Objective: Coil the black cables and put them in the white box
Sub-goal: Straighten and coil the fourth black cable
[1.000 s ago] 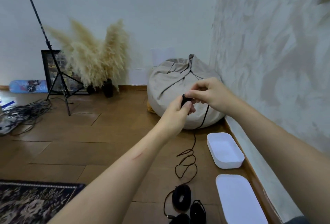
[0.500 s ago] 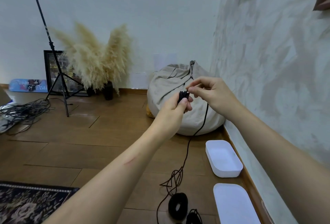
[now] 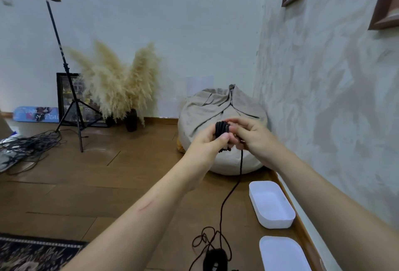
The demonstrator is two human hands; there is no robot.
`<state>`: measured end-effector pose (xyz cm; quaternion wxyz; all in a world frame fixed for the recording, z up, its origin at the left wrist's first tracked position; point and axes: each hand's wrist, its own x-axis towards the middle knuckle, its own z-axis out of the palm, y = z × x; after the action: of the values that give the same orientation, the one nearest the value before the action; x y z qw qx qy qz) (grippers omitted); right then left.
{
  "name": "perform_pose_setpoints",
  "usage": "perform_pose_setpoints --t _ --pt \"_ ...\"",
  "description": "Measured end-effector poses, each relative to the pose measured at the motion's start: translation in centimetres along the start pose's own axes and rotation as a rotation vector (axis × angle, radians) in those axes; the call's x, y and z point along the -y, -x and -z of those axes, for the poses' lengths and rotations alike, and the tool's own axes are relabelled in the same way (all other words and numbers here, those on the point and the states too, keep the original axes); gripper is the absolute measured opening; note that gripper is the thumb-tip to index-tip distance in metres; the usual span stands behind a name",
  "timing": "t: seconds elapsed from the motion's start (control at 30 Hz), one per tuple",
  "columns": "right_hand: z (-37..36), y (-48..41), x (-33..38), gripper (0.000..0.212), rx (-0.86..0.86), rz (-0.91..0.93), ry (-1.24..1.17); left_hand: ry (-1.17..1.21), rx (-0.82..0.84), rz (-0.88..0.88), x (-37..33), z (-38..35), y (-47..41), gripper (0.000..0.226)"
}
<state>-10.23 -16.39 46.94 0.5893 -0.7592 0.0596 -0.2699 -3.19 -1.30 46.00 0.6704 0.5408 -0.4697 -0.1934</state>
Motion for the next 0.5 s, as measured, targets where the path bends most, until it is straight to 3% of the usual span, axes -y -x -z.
perform_pose_setpoints --t 0.1,0.27,0.37,0.5 --pt "-0.9 0.4 -0.8 0.022 0.052 -0.051 0.024 0.026 -0.067 -0.001 0.0 -0.1 -0.3 0.016" --pt "-3.7 1.4 -2.4 0.022 0.226 -0.027 0.304 0.001 -0.388 0.016 0.3 -0.4 -0.9 0.017" --pt "-4.7 1.4 -2.2 0.032 0.320 0.020 0.470 -0.255 -0.517 -0.037 2.0 0.8 -1.3 0.015" --pt "-4.2 1.0 -1.3 0.034 0.339 0.075 0.684 -0.509 -0.486 -0.033 4.2 1.3 -1.0 0.018"
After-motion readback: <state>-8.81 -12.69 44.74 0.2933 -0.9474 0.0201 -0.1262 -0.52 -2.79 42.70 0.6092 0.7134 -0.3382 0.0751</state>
